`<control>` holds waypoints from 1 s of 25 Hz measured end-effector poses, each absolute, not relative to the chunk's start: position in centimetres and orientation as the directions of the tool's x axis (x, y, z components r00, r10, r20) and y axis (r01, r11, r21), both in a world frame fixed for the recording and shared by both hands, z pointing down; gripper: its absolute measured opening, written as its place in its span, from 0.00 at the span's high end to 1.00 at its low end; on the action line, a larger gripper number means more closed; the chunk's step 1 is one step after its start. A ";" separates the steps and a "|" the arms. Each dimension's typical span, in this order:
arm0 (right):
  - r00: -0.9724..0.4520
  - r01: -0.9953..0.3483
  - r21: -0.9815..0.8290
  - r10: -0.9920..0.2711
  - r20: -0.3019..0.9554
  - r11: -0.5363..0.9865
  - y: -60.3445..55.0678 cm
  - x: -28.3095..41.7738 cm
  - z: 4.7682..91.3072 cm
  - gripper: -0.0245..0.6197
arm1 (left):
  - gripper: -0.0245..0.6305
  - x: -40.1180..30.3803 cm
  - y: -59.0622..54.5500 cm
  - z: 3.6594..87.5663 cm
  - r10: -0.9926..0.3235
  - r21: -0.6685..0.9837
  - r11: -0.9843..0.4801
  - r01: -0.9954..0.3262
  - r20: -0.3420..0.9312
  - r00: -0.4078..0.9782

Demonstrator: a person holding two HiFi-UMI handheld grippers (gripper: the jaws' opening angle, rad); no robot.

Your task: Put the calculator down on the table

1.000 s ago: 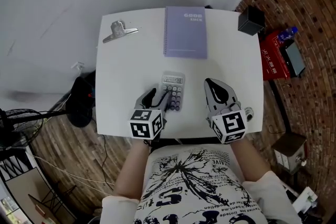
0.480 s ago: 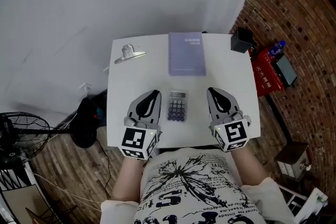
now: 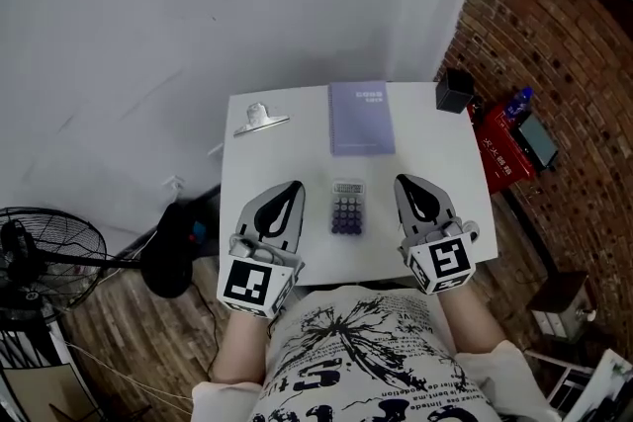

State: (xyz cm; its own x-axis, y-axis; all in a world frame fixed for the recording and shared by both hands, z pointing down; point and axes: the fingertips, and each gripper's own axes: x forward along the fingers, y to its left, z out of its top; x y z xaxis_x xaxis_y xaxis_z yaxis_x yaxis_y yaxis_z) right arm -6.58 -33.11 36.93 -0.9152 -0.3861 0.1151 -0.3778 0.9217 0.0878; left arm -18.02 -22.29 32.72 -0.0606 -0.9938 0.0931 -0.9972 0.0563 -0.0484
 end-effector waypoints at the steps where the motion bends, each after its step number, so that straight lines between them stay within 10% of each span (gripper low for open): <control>1: -0.914 -0.381 0.090 -0.390 0.115 0.920 -32.9 -6.6 36.8 0.94 | 0.94 -18.1 -22.0 32.6 -0.994 -0.049 0.052 -0.997 0.091 -0.056; 25: -0.913 -0.386 0.080 -0.393 0.112 0.919 -30.0 -6.4 36.5 0.94 | 0.94 -17.6 -20.2 32.8 -0.997 -0.027 0.007 -1.000 0.076 -0.009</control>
State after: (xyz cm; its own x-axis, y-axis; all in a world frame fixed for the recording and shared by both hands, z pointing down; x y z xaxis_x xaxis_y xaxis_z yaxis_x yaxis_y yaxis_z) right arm -6.42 -29.98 36.47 -0.9128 -0.3928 0.1119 -0.3857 0.9191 0.0799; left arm -17.60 -20.24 32.76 -0.0093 -0.9971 0.0762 -0.9996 0.0072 -0.0271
